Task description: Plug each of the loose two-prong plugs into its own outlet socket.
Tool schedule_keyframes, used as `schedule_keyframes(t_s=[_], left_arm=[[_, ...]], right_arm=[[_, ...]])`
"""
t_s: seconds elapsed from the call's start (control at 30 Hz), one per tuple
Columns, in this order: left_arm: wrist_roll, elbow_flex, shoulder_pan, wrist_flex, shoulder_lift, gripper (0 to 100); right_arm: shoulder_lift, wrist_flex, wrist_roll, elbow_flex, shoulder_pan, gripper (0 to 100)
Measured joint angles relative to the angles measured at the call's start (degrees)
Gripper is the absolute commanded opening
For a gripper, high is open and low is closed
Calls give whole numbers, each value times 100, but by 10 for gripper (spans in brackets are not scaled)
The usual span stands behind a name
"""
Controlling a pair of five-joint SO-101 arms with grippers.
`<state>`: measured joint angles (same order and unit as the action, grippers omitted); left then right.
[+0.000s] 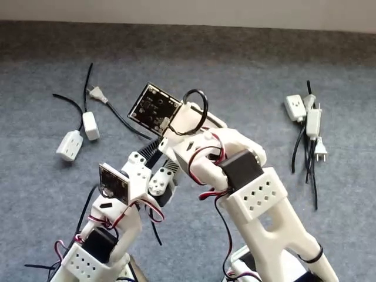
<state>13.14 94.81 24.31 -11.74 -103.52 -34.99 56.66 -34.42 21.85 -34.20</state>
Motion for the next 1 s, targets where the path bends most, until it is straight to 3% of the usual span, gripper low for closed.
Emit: schedule_keyframes(t_s=[0.27,0.63,1.0], left_arm=[[809,-26,-237,-9,0,6],[914,-299,-730,0,-9,6],[932,-316,-721,9,-18,6]], right_arm=[[35,-18,-563,26,141,8],[79,-202,-633,114,1116,8],[79,-229,-633,114,1178,8]])
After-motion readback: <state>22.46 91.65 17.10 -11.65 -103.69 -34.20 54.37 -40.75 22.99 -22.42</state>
